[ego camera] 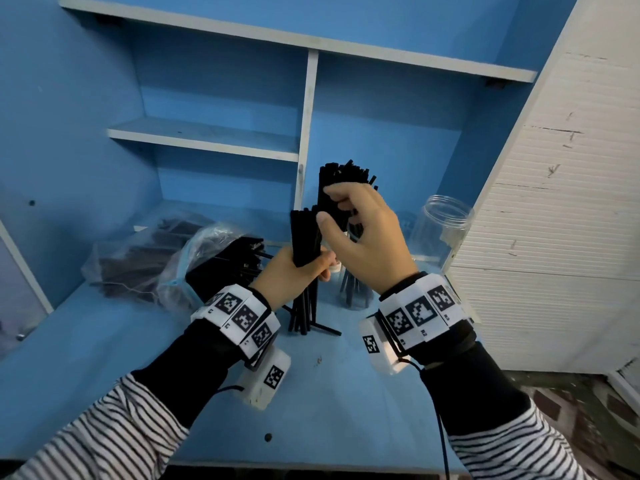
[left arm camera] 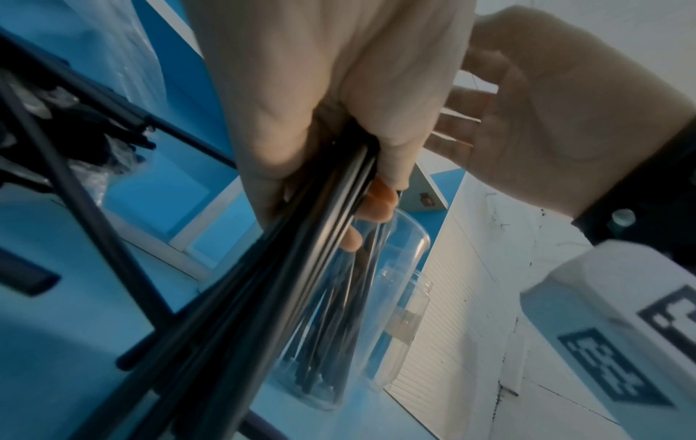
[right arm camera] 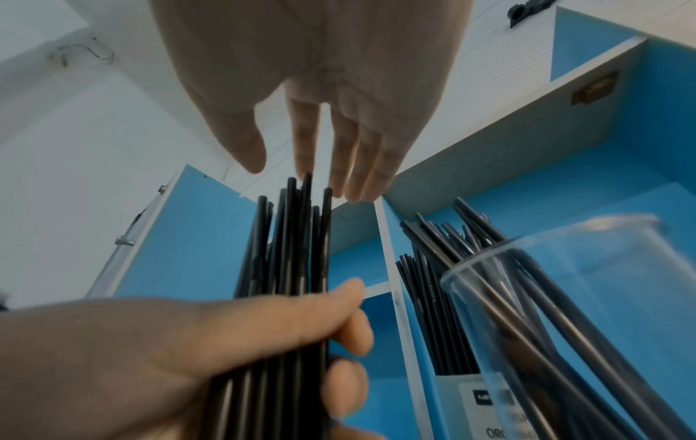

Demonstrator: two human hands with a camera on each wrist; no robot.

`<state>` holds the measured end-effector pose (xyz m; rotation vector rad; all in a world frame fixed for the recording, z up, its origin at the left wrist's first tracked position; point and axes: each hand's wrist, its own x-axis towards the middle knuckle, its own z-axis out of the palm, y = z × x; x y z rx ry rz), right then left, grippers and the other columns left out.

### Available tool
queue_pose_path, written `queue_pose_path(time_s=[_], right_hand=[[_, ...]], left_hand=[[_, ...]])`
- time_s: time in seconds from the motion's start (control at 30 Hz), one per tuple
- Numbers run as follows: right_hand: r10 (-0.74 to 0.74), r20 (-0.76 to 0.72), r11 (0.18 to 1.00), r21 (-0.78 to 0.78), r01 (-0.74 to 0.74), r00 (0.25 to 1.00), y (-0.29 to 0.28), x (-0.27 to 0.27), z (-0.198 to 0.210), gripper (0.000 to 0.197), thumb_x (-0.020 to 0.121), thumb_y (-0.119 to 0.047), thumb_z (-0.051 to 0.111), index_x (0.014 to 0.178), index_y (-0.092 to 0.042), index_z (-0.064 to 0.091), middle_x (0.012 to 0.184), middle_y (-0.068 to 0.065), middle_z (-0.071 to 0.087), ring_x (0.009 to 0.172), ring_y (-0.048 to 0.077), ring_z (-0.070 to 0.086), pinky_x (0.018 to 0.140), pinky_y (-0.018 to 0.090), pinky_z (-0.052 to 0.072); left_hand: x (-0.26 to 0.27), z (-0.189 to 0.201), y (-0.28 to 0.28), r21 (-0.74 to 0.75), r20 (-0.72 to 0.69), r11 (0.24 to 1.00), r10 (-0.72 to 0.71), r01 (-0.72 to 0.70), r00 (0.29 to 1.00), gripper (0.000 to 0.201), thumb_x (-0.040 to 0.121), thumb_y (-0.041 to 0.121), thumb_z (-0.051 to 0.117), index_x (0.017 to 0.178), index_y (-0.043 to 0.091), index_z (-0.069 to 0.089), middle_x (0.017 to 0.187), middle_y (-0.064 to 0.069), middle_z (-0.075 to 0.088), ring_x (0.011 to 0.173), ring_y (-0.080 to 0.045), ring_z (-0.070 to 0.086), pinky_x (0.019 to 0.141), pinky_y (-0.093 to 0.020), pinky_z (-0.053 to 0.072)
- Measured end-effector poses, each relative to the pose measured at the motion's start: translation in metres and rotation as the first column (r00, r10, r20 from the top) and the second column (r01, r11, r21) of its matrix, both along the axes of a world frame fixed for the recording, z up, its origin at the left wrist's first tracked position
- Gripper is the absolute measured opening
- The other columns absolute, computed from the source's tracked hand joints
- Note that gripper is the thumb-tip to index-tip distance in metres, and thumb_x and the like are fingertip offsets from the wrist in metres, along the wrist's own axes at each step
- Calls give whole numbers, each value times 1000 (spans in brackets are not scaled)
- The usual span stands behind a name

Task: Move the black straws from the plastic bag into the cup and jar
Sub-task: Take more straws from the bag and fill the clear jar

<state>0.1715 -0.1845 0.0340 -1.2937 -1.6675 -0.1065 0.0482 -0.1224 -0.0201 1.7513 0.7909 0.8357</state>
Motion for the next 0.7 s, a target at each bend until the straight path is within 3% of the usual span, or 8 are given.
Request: queue_pose_path(time_s=[0.1,0.2,0.3,0.37,0.43,0.57,0.7], right_hand=[[-45,-34,999,-4,44,998,-4,-2,-12,9,79,-13,58,81,-8,52,77,5,52,68,16,46,60,16,37],[-116,48,970,-209,124,992,1,0,-38,8,80,-4,54,73,-8,53,67,5,55,59,13,47,57,26,41],[-141,209,809,-539,234,968,8,2,-67,12,85,-10,53,88,-9,65,87,9,66,79,24,62,74,38,54],[-60,309,625,-730,277,949,10,0,-77,27,85,-22,61,111,-14,62,113,9,62,102,26,60,89,39,52],[50,359,506,-814,286,932,10,-4,-81,45,82,-30,68,123,-16,54,123,7,52,110,26,56,93,38,50],[121,480,430,-815,390,869,12,-10,-81,40,84,-26,67,119,-13,51,121,9,55,107,29,58,84,35,49],[120,534,436,-785,439,837,10,-12,-77,25,89,-16,58,114,-12,59,115,10,62,101,31,62,84,35,53]], left_hand=[[-6,1,9,-13,90,999,49,-49,995,26,97,26,57,74,16,67,73,-3,66,72,-9,63,77,-16,49],[-12,-1,19,0,110,991,134,-135,985,24,95,30,58,86,12,70,73,-1,67,76,-12,66,84,-23,50],[-17,-1,20,20,122,991,127,-131,984,23,96,29,57,87,11,70,71,3,67,77,-11,66,84,-20,49],[-18,-1,21,29,126,994,100,-105,987,23,97,26,56,88,8,69,71,2,67,76,-11,66,83,-21,50],[-19,-1,22,25,134,995,88,-92,987,23,97,24,56,89,7,70,72,2,68,77,-14,66,85,-25,52],[-21,0,23,18,150,997,70,-73,986,23,97,26,55,94,9,71,76,2,69,79,-14,67,89,-29,54],[-22,5,21,37,118,998,37,-42,992,22,98,29,53,100,18,72,82,5,70,79,-12,66,87,-24,52]])
